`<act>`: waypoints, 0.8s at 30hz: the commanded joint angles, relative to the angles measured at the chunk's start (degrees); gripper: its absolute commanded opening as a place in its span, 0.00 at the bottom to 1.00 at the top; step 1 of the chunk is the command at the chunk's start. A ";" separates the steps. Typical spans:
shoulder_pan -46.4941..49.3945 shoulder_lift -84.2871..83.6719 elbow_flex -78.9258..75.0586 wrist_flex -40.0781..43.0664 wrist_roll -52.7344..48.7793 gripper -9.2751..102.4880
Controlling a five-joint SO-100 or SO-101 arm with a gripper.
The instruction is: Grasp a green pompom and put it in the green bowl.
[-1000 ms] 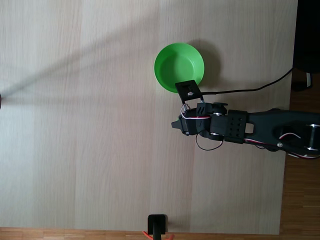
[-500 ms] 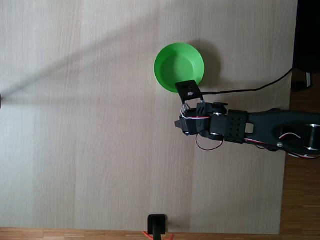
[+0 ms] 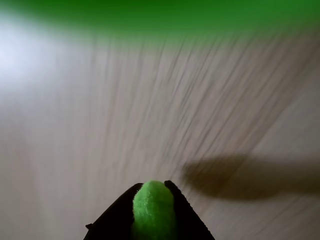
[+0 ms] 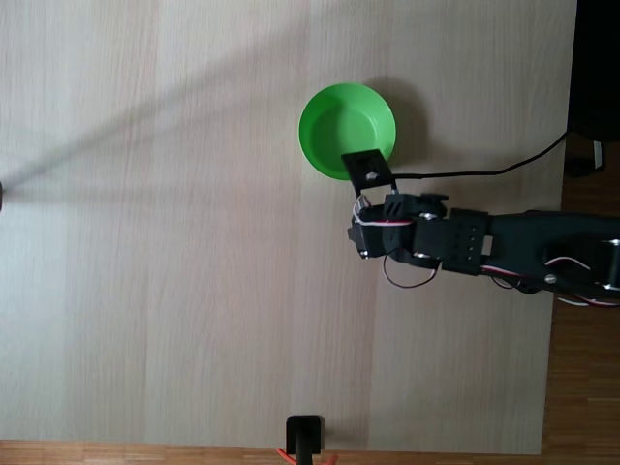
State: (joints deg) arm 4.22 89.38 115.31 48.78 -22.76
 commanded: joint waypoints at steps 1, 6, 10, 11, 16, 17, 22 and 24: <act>2.29 5.54 -4.04 0.26 -0.09 0.08; 6.50 10.37 -8.88 2.99 -0.53 0.08; 8.26 12.92 -14.41 8.70 -1.14 0.08; 8.44 13.18 -16.00 10.20 -1.49 0.08; 13.10 13.01 -20.83 13.62 -2.81 0.08; 14.33 12.57 -21.36 13.54 -3.08 0.08; 19.07 8.88 -21.80 11.34 -5.27 0.08; 20.39 7.56 -21.71 10.99 -5.98 0.08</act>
State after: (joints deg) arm 22.85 97.21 95.98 60.47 -27.95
